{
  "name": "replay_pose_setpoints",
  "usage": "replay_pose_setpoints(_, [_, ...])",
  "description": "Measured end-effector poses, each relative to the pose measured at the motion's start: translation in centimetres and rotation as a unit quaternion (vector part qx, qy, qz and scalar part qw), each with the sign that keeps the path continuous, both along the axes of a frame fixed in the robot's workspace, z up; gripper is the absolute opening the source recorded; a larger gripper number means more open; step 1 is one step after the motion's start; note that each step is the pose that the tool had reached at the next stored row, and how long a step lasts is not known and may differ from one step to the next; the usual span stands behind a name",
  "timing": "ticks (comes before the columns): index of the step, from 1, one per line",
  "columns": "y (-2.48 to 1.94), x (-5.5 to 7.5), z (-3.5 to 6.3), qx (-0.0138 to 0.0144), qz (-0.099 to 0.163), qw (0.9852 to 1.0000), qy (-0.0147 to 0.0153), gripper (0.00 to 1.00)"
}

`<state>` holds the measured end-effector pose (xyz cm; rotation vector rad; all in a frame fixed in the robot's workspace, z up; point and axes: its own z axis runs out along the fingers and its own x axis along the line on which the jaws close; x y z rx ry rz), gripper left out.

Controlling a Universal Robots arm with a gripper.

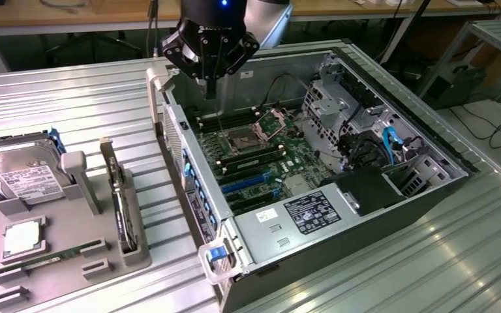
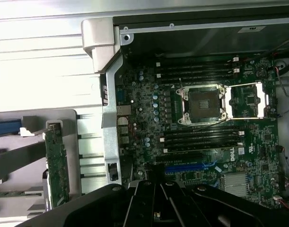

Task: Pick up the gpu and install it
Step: 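Reach for the gpu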

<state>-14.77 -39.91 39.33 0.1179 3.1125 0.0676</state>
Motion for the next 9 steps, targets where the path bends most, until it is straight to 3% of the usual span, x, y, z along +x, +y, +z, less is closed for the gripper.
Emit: replay_pose_setpoints(9, [0.00, -0.48, 0.00, 0.0000, 0.000, 1.0000, 0.0000, 0.11])
